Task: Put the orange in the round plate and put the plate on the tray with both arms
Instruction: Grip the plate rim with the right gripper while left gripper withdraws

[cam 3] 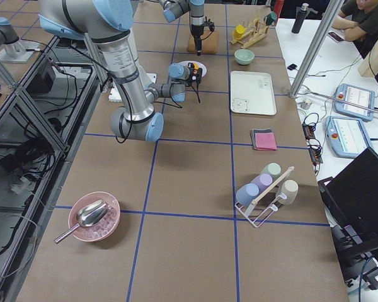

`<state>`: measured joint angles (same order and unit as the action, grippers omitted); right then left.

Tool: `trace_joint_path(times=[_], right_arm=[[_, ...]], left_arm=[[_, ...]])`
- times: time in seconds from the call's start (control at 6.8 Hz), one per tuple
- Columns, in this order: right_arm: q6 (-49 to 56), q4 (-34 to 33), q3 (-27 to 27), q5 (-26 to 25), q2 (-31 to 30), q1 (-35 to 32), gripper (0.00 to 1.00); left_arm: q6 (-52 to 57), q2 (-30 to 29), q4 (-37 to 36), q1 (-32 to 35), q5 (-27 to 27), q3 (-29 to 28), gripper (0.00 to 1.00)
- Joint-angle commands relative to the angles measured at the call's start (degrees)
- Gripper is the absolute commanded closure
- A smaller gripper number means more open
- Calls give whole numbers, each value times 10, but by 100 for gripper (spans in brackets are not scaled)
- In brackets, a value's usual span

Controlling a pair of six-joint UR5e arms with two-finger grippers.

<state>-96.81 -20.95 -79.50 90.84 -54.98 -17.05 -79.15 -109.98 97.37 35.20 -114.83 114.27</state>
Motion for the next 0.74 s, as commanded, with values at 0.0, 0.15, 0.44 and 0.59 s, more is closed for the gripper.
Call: trace_joint_path(times=[0.0,0.15,0.44,0.59], right_arm=[[-15,28,-6,1,1,-2,100],[-17,29,-6,0,1,-2,100],[-62,79,-6,-14,1,-10,100],[-91,120,-5,-42,1,-25,100]], left_arm=[[10,2,-2,15,-11,1,2],[12,3,-2,41,-35,2,2],[125,49,-14,98,-61,29,2],[199,76,-14,137,-61,38,2]])
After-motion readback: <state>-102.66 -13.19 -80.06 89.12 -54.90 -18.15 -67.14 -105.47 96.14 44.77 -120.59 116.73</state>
